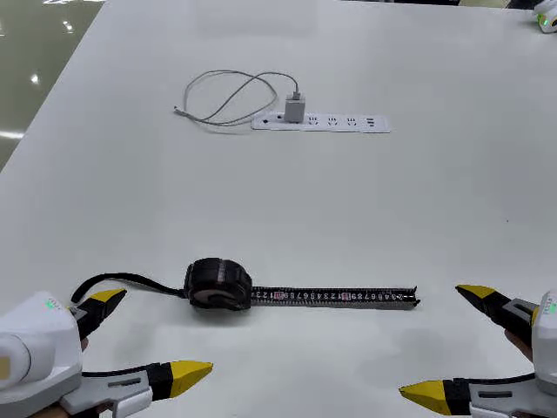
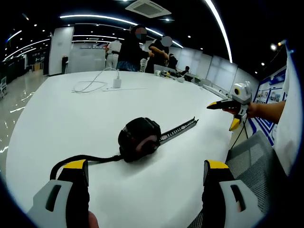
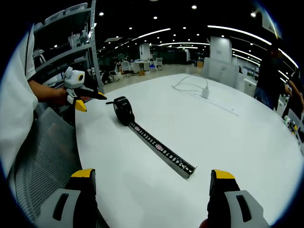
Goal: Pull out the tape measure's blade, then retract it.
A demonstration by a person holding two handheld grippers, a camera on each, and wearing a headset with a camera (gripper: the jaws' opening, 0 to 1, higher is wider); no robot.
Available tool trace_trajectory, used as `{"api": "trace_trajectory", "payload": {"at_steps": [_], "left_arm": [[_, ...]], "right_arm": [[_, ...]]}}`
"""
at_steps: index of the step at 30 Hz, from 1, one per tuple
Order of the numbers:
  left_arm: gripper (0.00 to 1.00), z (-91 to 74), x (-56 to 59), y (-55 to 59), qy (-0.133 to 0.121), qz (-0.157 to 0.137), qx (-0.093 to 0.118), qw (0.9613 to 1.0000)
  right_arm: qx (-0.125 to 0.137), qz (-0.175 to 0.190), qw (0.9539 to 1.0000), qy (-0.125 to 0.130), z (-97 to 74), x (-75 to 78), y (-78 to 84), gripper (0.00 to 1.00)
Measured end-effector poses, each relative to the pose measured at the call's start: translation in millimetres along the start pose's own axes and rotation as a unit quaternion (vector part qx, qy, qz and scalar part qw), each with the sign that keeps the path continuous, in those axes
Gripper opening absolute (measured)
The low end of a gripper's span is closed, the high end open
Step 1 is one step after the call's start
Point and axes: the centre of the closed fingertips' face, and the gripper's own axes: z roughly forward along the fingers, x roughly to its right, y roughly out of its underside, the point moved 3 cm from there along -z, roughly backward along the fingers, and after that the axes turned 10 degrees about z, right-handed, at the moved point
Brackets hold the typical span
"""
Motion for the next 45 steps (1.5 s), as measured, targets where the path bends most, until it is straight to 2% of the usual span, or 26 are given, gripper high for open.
{"api": "trace_trajectory", "payload": {"at_steps": [5,7,10,14,23,45], "left_arm": [[0.99,3.5,3.5,-1.3,0.001,-0.006,0.005,1.0000],[0.99,6.2,5.7,0.7,-0.001,0.008,-0.002,1.0000],[0.99,9.3,5.7,0.6,0.002,-0.002,0.001,1.0000],[0.99,16.2,8.5,-1.3,0.006,-0.001,0.001,1.0000],[0.99,33.2,5.5,-8.9,0.002,-0.008,0.009,0.9999],[0.98,53.3,4.8,-15.2,-0.005,-0.028,0.010,0.9995]], "right_arm": [[0.000,-0.001,1.0000,0.001,0.0,0.8,-0.3,0.99],[0.001,-0.001,1.0000,0.001,-0.1,1.2,-0.7,0.99],[0.000,-0.001,1.0000,0.002,0.0,2.2,-0.1,0.99],[0.000,0.000,1.0000,0.002,-0.1,2.7,-0.1,0.99],[0.000,0.001,1.0000,0.001,1.6,5.2,-0.7,0.99],[-0.003,0.002,1.0000,-0.002,7.6,14.8,-2.9,0.97]]}}
